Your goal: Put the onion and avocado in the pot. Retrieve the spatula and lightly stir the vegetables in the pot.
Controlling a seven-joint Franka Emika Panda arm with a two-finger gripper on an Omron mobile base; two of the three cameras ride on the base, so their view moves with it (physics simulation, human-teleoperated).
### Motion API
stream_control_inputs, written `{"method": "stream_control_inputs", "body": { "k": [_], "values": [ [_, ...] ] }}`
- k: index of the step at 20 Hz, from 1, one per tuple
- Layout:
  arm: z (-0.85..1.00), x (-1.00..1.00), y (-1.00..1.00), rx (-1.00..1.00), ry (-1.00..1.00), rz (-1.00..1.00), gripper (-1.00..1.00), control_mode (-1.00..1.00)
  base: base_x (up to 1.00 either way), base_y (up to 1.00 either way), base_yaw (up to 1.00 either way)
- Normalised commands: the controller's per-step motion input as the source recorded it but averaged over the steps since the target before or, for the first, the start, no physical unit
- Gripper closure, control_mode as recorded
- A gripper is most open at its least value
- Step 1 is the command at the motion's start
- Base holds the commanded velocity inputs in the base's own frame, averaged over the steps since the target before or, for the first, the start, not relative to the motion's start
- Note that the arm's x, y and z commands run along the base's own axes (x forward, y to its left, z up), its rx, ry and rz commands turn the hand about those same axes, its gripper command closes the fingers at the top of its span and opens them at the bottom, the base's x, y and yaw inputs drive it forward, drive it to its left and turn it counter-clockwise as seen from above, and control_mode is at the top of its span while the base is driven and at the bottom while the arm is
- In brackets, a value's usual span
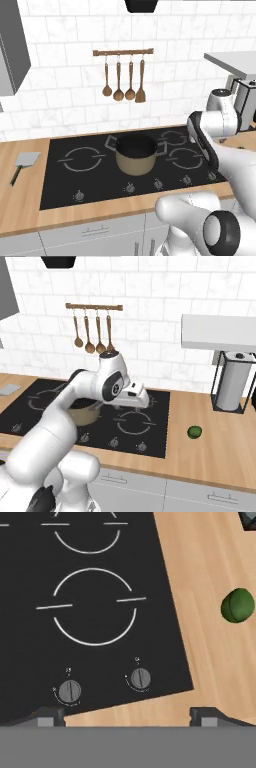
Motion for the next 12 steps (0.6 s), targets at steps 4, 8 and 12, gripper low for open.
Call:
{"method": "stream_control_inputs", "body": {
  "k": [4,8,12],
  "values": [
    [-0.21,0.64,-1.0,0.0,0.14,-0.2,-1.0,-1.0,0.0,0.0,0.0],
    [-0.11,0.7,-1.0,0.06,0.13,-0.16,-1.0,-1.0,0.0,0.0,0.0],
    [-0.26,0.52,-1.0,0.14,0.09,-0.05,-1.0,-1.0,0.0,0.0,0.0]
  ]
}}
